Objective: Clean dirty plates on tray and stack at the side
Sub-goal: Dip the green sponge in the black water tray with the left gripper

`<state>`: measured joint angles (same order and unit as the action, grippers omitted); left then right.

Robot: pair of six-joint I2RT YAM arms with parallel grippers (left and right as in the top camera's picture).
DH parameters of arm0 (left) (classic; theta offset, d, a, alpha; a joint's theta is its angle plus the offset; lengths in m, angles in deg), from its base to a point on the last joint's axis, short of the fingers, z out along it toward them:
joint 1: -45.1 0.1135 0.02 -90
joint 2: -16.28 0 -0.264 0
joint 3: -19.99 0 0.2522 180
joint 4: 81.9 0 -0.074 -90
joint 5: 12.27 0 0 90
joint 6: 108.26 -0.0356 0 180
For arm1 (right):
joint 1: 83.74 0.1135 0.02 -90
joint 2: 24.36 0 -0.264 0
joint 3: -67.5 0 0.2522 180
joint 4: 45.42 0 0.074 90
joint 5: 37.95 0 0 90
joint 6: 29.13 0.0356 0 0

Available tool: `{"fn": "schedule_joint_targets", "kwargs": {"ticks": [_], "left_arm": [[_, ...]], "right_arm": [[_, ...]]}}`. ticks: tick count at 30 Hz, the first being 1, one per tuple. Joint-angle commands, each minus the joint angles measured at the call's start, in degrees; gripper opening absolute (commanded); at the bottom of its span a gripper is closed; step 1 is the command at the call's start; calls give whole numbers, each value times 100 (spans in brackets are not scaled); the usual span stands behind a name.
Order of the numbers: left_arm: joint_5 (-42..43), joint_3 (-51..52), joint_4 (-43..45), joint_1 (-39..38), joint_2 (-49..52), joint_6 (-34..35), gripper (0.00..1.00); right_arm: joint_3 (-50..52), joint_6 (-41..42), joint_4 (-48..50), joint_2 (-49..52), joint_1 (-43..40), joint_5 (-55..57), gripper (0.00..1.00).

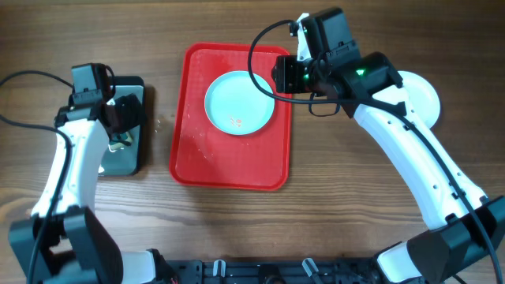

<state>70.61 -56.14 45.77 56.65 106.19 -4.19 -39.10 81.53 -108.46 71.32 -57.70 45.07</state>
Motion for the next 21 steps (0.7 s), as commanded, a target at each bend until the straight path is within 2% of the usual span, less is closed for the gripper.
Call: {"fn": "schedule_joint_targets", "kwargs": {"ticks": [1, 8, 21], "left_arm": [[-125, -63, 190, 302, 262, -33, 86], [719, -52, 393, 800, 535, -343, 75], [726, 243, 837, 813, 1047, -372, 68]], "right_arm": [[-37, -118, -81, 46, -9, 136, 56], [-37, -109, -96, 46, -9, 192, 56], [-37, -98, -181, 46, -9, 192, 56]]}}
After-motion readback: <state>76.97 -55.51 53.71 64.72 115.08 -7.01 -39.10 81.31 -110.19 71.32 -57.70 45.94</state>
